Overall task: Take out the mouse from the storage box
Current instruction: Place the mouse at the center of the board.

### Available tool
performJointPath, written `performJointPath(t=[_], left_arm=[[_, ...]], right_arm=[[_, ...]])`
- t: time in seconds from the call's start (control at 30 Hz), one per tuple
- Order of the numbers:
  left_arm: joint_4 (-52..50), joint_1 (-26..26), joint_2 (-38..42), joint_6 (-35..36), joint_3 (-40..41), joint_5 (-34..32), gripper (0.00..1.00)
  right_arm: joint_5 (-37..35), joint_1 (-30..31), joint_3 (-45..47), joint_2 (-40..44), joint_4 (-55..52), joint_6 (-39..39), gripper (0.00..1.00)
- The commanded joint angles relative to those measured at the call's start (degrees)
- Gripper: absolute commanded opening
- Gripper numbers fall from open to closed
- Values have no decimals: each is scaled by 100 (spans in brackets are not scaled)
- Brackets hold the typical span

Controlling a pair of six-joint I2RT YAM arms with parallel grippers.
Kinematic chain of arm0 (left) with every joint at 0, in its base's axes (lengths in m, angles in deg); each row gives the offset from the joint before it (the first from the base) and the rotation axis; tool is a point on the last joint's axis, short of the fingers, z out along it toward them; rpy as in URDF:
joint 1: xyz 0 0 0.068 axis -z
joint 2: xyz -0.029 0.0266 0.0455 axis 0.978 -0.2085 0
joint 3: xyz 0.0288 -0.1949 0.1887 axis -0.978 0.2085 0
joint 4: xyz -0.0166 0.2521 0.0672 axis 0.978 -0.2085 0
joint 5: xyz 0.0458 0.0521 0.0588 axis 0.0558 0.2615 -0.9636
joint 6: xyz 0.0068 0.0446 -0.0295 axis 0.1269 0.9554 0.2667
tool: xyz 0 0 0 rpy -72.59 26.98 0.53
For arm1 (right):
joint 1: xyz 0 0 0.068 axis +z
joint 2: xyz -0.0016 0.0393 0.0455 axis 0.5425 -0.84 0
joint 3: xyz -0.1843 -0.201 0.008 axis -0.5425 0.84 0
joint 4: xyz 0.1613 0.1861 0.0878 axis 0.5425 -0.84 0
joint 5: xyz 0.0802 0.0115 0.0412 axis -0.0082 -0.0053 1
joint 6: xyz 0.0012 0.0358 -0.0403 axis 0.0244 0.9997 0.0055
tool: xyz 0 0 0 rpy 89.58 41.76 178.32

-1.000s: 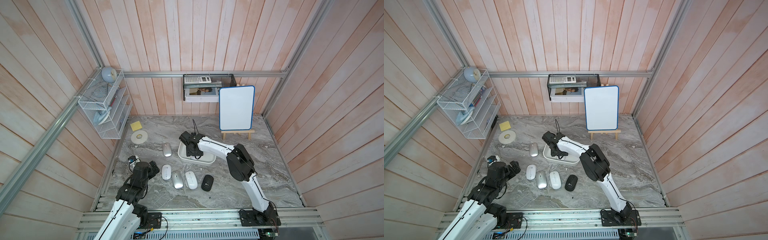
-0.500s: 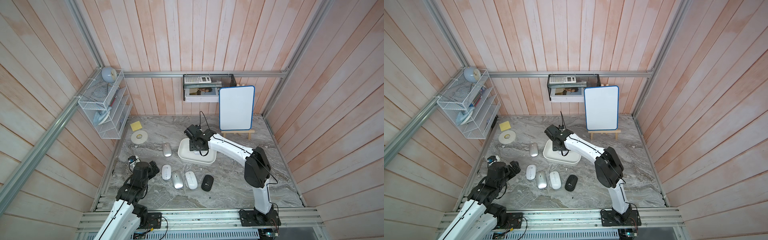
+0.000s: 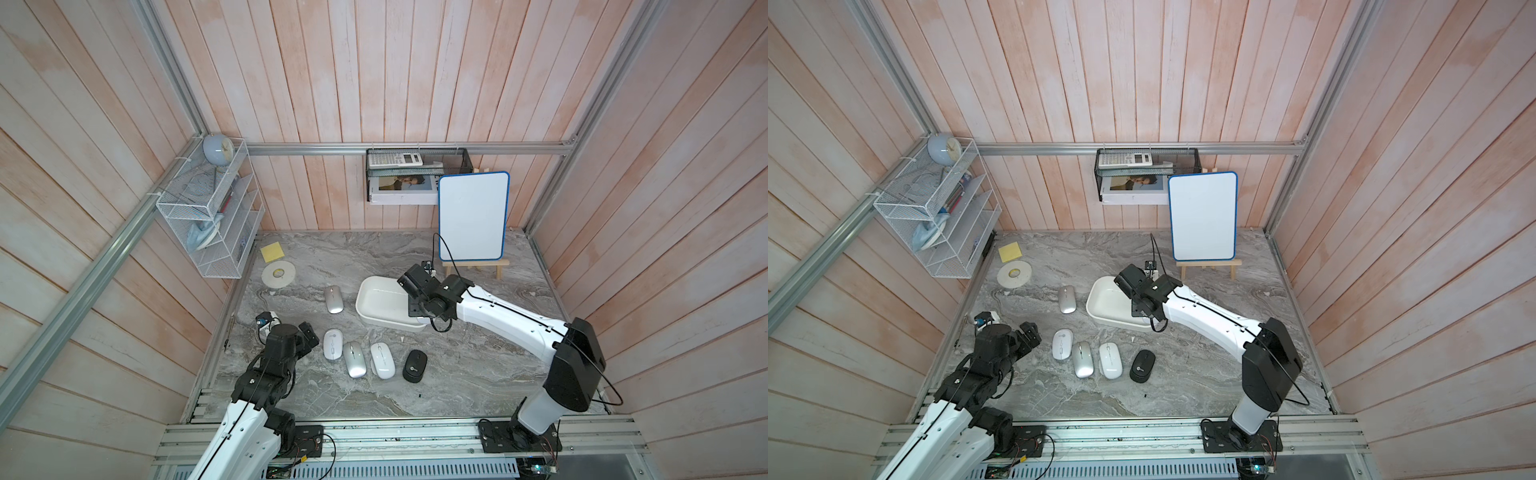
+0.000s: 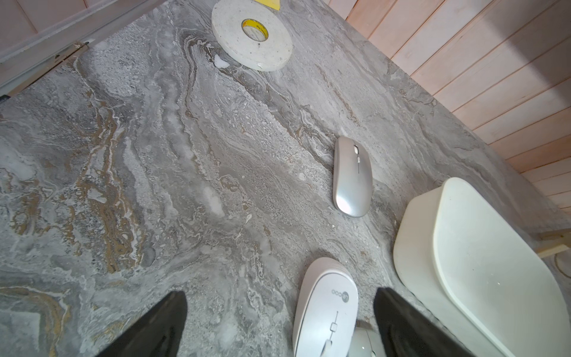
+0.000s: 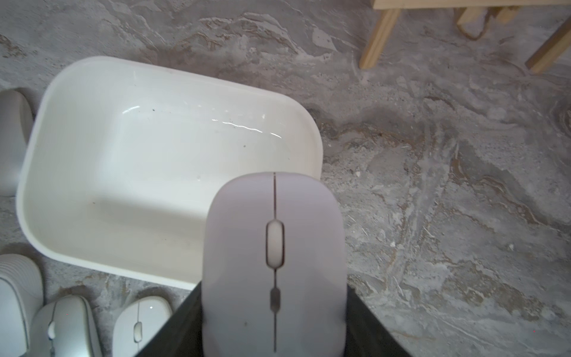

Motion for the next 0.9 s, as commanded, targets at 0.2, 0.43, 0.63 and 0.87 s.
performJointPath(t=[0.2,0.43,0.63,0.87], left_arm=[[37,-16,4,38,84,3,100],[68,-24,-130,38,63,16,100],[88,-16,-164,54,54,52,100],[112,-23,-186,65,50,86,100]], right_arm=[[-431,-64,1800,1433,438,489,62],[-337,-210,2677,1977,724,618,62],[-153,-335,3194,2069,1030,637,62],[148,-443,3536,1818,1541,643,62]])
